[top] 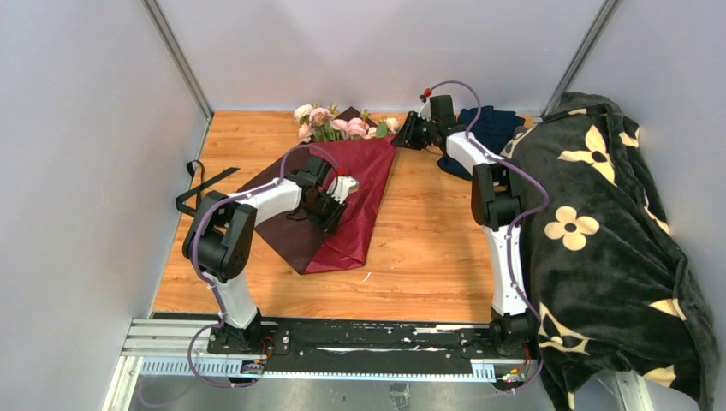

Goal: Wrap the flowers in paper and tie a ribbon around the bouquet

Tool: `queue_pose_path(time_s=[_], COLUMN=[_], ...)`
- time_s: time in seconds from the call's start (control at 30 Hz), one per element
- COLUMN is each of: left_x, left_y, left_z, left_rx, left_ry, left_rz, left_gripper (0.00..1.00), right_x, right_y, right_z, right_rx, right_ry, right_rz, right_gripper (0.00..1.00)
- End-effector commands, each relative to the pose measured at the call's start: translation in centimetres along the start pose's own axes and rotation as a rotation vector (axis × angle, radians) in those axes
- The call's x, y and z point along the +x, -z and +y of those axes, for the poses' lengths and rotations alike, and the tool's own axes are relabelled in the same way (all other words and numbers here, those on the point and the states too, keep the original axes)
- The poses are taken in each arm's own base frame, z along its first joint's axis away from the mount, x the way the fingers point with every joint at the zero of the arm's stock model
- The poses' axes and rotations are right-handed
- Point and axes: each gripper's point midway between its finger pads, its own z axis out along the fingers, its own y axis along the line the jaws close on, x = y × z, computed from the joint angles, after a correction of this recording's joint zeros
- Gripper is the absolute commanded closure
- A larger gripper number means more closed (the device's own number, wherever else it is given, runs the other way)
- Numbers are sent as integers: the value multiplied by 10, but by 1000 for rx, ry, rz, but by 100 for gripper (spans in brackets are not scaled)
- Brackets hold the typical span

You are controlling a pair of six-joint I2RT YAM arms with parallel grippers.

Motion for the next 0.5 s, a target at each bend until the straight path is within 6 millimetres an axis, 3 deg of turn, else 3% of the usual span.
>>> queue_pose_path(time_s=[0.0, 0.1, 0.17, 0.23, 0.33, 0.47], left_x=[70, 70, 69, 68, 67, 66], left_y=[-29, -29, -29, -29, -29, -28], left_z=[-5, -4, -4, -5, -4, -4], left_rx=[14, 11, 9, 10, 4, 3], left_ry=[23, 26, 31, 34, 37, 40], left_rz=[234, 233, 231, 228, 225, 225], left_gripper=[70, 70, 69, 69, 69, 69], right_x=[-13, -28, -23, 4, 84, 160], right_y=[3, 46, 73, 85, 74, 52], right_z=[-23, -16, 5, 39, 90, 121], right_rx=[108, 240, 292, 263, 47, -152], right_ry=[48, 147, 231, 314, 305, 154], right_rz=[-36, -70, -82, -70, 46, 192], right_gripper=[63, 59, 60, 67, 78, 100])
